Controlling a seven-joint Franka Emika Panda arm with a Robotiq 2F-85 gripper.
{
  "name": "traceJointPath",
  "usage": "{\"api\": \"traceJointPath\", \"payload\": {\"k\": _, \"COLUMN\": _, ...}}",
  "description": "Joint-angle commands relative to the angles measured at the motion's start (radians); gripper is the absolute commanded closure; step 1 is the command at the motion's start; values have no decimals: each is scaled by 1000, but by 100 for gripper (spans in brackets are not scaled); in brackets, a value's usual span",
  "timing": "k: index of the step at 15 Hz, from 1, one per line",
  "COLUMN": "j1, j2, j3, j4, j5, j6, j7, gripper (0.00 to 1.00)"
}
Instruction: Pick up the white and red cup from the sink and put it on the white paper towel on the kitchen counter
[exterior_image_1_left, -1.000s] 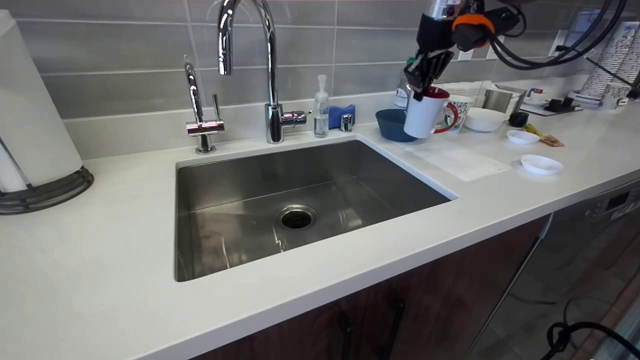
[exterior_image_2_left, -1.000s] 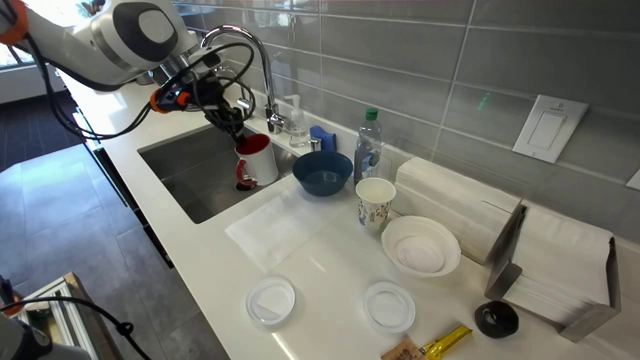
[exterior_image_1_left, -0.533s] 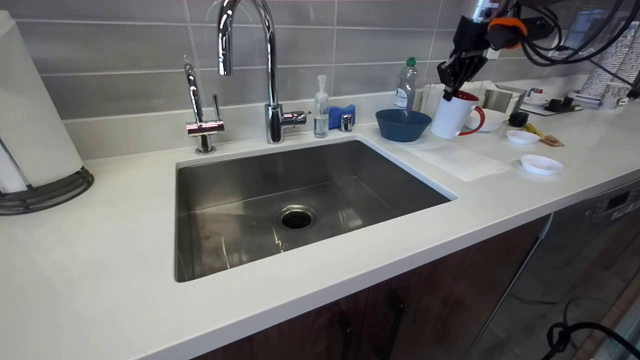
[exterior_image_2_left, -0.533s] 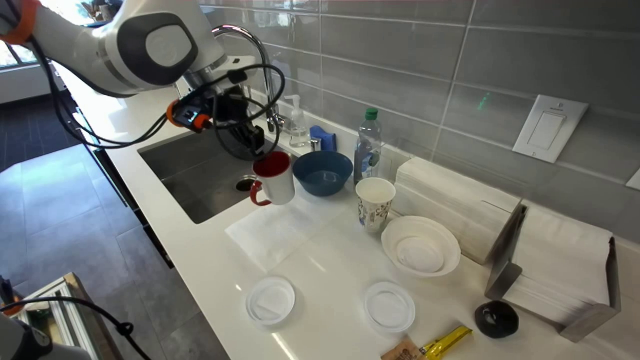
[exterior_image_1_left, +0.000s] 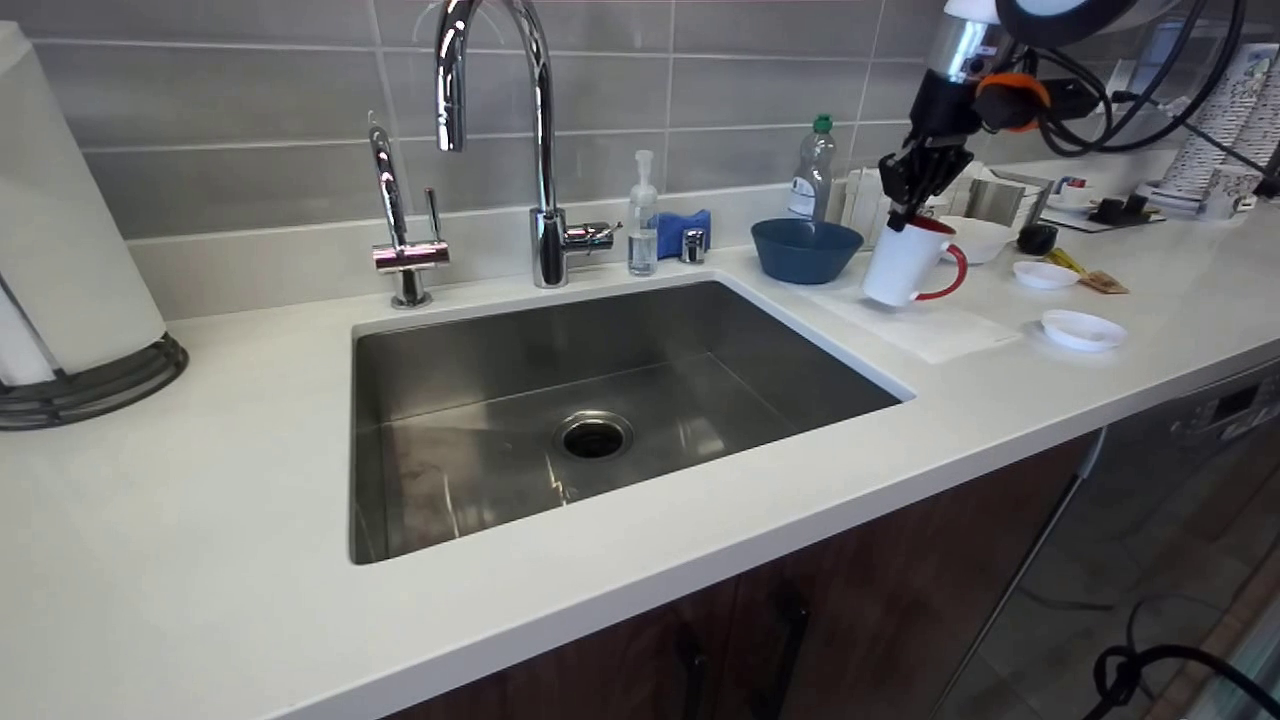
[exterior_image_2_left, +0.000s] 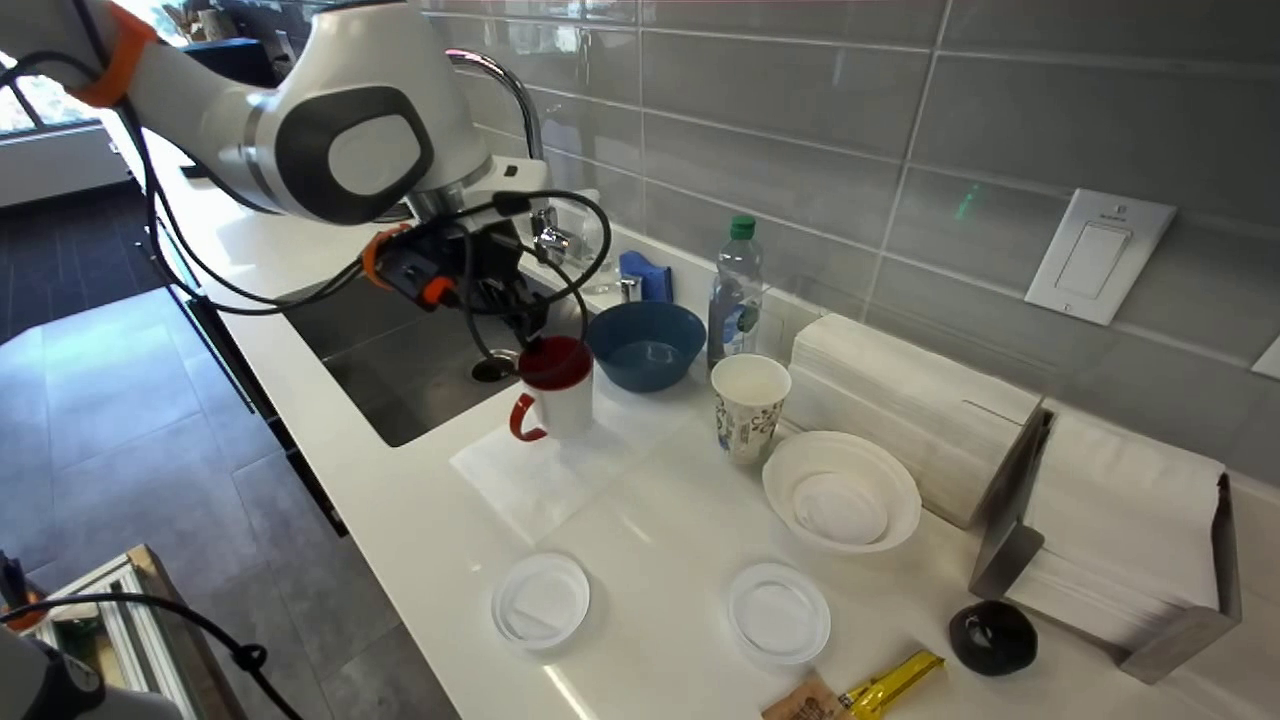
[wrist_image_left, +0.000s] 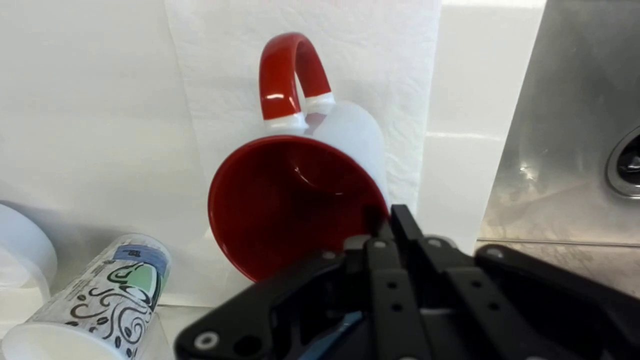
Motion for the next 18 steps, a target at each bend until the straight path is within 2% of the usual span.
{"api": "traceJointPath", "payload": {"k": 1, "j1": -17, "j2": 43, "j3": 1, "j4": 20, "j5": 16, "j6": 28, "j7": -39, "gripper": 98}}
{"api": "traceJointPath", "payload": {"k": 4, "j1": -17, "j2": 57, "j3": 0, "j4": 25, "j5": 15, "j6": 32, "j7": -45, "gripper": 98}}
{"api": "traceJointPath", "payload": {"k": 5, "j1": -16, "j2": 54, "j3": 1, "j4": 26, "j5": 12, "j6": 30, "j7": -45, "gripper": 68}}
{"api": "traceJointPath", "payload": {"k": 6, "j1": -15, "j2": 50, "j3": 3, "j4": 25, "j5": 9, "j6": 32, "j7": -46, "gripper": 67}}
{"api": "traceJointPath", "payload": {"k": 11, "j1": 8, "j2": 17, "j3": 22, "j4": 14, "j5": 70, "j6": 55, "j7": -89, "gripper": 34}}
{"api": "traceJointPath", "payload": {"k": 15, "j1": 60, "j2": -33, "j3": 58, "j4": -23, "j5": 245, "j6": 52, "j7": -159, "gripper": 6}}
{"api": "traceJointPath", "payload": {"k": 16, "j1": 72, "j2": -54, "j3": 68, "j4": -43, "j5": 275, "j6": 57, "j7": -151, "gripper": 2}}
{"api": "traceJointPath", "payload": {"k": 18, "j1": 94, "j2": -105, "j3": 82, "j4": -85, "j5": 320, "j6": 38, "j7": -157, "gripper": 0}}
